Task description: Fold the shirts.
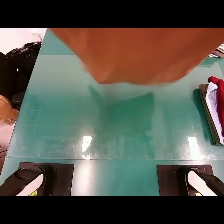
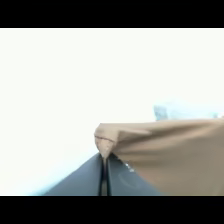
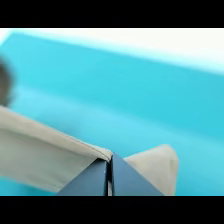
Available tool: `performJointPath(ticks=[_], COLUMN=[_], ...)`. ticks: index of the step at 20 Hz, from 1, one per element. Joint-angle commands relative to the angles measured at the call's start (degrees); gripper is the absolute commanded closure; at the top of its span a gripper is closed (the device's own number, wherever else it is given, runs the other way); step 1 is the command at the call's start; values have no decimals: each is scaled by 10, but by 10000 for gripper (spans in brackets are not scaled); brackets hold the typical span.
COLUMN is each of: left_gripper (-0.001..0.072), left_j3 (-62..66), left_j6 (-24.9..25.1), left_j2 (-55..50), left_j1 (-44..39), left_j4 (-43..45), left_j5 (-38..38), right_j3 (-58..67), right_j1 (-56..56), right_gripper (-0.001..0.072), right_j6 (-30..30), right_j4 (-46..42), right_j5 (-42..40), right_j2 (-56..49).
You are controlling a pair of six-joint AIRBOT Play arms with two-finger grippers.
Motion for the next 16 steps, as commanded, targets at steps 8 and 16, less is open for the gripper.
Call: performJointPath(ticks=[8, 16], left_gripper=[681, 680], left_j3=[9, -224], left_j6=[-65, -139], left_j2=[62, -118], left_j1=[1, 1], left_j4=[38, 227], left_j5=[11, -116], right_j3=[-18, -158], right_j1=[-121, 88], right_gripper=[697, 698], right_j6=[-5, 4], right_j4=[-2, -131], right_j5=[-38, -10], right_j2=[101, -103])
